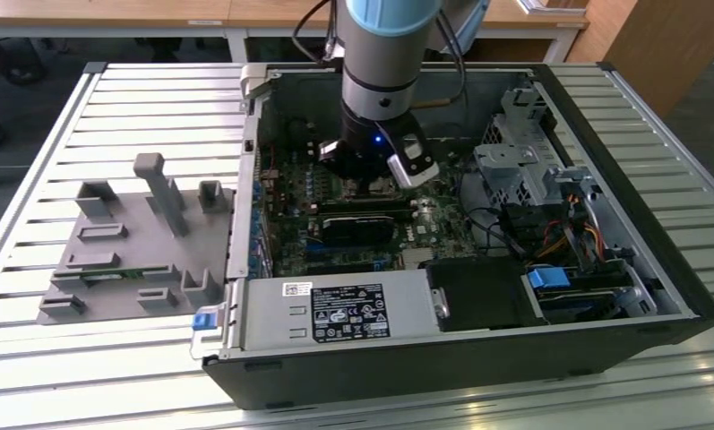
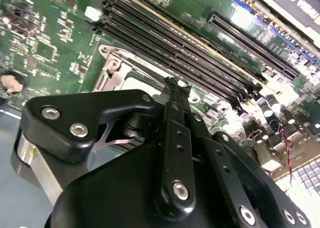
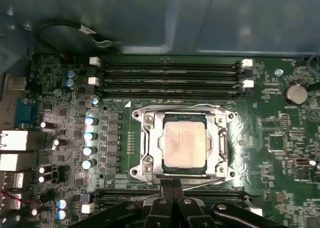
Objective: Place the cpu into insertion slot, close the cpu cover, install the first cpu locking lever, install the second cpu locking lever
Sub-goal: 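Install the second cpu locking lever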
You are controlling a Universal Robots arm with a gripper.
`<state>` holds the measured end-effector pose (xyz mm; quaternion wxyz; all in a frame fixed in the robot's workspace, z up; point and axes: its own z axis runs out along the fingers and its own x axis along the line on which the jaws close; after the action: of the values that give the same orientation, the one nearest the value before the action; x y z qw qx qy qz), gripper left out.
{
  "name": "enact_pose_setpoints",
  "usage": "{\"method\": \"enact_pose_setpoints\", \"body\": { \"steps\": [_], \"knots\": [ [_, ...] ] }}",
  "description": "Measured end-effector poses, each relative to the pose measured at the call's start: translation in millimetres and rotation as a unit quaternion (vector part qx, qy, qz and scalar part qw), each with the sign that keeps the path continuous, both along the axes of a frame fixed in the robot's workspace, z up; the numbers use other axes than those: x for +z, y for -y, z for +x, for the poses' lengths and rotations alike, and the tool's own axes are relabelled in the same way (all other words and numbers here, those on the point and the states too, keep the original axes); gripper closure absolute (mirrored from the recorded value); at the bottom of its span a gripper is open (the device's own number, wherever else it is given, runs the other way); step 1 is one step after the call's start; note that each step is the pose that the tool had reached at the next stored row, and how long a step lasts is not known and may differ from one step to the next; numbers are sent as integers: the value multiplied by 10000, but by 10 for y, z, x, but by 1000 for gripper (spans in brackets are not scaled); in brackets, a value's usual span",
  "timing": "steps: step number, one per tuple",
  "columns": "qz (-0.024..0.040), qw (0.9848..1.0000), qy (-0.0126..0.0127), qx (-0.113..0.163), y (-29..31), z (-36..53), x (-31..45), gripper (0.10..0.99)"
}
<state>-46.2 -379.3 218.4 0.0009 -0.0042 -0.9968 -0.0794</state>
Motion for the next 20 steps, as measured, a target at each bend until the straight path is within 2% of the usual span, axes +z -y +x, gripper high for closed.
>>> {"method": "enact_pose_setpoints", "body": {
  "steps": [2,7,11,13,15,20],
  "knots": [
    [34,10000,-1,3,11,-9,-24,980],
    [248,9997,0,1,101,-19,-40,980],
    [456,9990,0,1,153,-55,-43,980],
    [536,9986,0,2,179,-75,-46,980],
    [569,9984,0,2,204,-90,-53,980],
    [596,9982,0,2,230,-140,-85,980]
  ]
}}
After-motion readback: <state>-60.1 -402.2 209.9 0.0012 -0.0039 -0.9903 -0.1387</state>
